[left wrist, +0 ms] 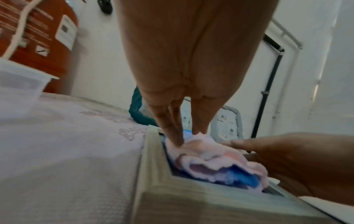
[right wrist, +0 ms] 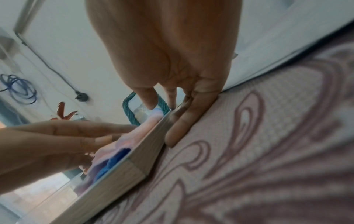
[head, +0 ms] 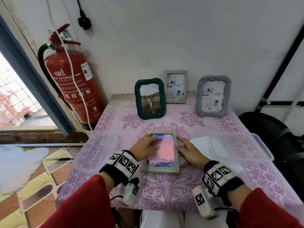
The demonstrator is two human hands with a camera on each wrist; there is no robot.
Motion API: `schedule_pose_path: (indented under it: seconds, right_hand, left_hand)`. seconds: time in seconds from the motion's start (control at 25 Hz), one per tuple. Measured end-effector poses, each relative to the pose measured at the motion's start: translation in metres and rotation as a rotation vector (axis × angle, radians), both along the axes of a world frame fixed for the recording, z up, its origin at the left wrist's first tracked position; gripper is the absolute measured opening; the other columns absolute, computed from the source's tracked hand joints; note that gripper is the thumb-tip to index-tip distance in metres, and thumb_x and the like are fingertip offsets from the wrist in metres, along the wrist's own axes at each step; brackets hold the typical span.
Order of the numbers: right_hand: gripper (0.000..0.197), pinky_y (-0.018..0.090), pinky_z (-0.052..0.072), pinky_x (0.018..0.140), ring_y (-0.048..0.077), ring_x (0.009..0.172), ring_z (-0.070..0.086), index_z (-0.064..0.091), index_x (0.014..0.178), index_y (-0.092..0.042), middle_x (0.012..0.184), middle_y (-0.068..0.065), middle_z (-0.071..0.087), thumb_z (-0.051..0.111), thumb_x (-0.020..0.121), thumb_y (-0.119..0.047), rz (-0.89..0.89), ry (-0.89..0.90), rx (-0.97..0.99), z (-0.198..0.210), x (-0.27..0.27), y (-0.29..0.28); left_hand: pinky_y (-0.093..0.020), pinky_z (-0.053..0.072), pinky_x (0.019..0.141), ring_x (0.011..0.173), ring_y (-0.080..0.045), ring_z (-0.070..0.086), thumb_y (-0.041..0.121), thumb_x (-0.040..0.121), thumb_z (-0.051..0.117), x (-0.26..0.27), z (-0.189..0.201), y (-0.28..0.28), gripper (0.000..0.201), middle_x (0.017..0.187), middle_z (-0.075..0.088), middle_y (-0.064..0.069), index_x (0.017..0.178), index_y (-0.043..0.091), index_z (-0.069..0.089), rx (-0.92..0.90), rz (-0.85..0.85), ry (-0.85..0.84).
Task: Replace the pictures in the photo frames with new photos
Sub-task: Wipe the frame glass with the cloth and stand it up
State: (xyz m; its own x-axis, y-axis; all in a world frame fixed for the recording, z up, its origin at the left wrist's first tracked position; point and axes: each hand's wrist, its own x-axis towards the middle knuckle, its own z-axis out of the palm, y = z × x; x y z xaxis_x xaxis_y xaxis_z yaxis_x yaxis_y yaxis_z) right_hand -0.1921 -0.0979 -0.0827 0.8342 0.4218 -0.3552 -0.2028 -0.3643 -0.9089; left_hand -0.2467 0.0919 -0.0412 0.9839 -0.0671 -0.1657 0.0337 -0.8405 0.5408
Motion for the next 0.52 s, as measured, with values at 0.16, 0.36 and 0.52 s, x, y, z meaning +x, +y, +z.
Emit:
schedule_pose_path:
  seconds: [0.16,0.36,0.52]
  right_hand:
    - [0.057,0.041,0.044,0.096,0.033,0.126,0.037,0.035,0.139,-0.015,0.134,0.013,0.035,0.055,0.09,-0.038,0.06,-0.373,-0.392,0.017,0.0,0.012]
    - [0.06,0.037,0.033,0.103,0.026,0.125,0.039,0.044,0.137,-0.022,0.133,0.006,0.045,0.06,0.084,-0.045,0.637,-0.801,-0.695,0.033,-0.007,0.045]
    - [0.04,0.036,0.045,0.09,0.026,0.111,0.054,0.059,0.12,-0.018,0.118,0.008,0.056,0.064,0.083,-0.031,0.654,-0.797,-0.741,0.034,0.014,0.045]
  left_hand:
    - [-0.024,0.02,0.113,0.142,-0.019,0.024,0.042,0.072,0.076,-0.009,0.006,0.026,0.097,0.154,0.025,-0.005,0.148,0.014,0.023,0.077,0.032,0.078]
    - [-0.03,0.006,0.118,0.147,-0.017,-0.004,0.052,0.068,0.075,-0.01,-0.006,0.035,0.113,0.16,-0.001,-0.002,0.151,0.015,0.007,0.248,-0.109,0.241]
    - [-0.032,0.009,0.119,0.147,-0.016,-0.006,0.055,0.068,0.074,-0.011,-0.011,0.041,0.115,0.159,-0.004,0.001,0.151,0.019,0.002,0.265,-0.139,0.234]
